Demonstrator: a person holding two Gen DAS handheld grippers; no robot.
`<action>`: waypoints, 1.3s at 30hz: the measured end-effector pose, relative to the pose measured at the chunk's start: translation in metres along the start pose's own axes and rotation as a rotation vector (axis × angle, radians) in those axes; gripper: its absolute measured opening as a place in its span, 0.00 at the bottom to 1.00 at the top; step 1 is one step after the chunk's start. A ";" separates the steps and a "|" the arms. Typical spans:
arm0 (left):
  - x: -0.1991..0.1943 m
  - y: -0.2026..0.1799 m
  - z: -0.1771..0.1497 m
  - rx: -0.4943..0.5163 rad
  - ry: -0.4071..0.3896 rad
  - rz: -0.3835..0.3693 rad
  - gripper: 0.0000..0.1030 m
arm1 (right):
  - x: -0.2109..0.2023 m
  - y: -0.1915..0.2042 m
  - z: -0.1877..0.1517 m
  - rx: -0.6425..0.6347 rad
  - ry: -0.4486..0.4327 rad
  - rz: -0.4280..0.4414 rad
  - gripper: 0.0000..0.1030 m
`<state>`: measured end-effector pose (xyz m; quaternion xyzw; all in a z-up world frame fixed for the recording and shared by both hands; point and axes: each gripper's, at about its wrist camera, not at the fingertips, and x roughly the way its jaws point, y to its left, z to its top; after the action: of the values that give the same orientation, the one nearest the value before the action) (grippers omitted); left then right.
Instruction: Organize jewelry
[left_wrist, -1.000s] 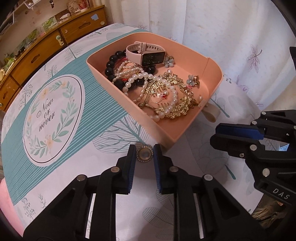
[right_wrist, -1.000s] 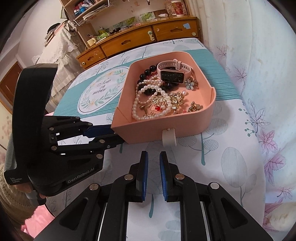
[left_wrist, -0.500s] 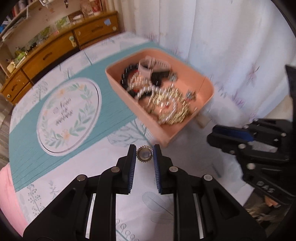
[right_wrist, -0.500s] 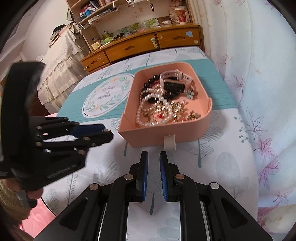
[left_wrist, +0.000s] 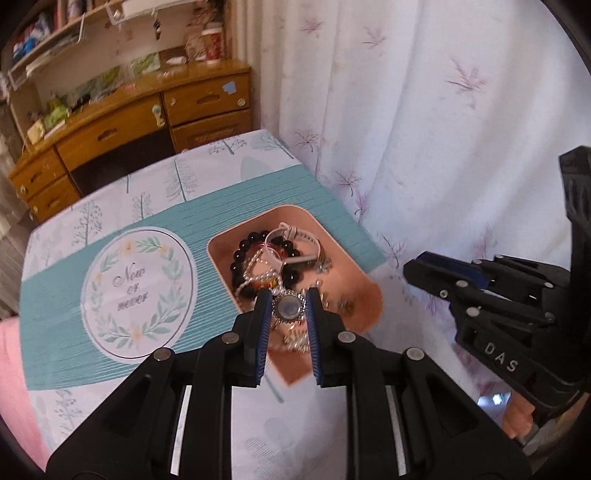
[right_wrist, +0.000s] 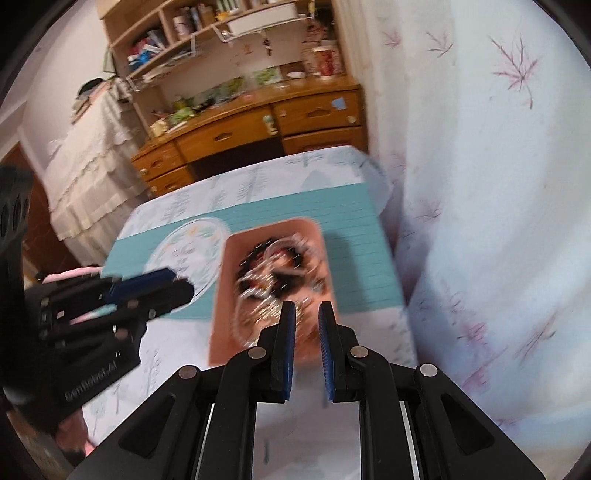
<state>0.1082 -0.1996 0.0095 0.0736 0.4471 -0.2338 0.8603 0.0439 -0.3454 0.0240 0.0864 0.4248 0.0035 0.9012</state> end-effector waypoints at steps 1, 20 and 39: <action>0.009 0.001 0.003 -0.020 0.011 0.002 0.16 | 0.002 -0.003 0.006 0.006 0.003 -0.007 0.13; 0.058 0.022 -0.005 -0.154 0.092 0.032 0.50 | 0.051 0.003 0.005 -0.007 0.082 0.007 0.13; -0.035 0.041 -0.092 -0.254 -0.020 0.168 0.65 | -0.001 0.066 -0.049 -0.137 0.059 0.058 0.34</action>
<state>0.0425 -0.1209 -0.0206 -0.0008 0.4567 -0.1032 0.8836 0.0100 -0.2727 0.0048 0.0366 0.4474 0.0612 0.8915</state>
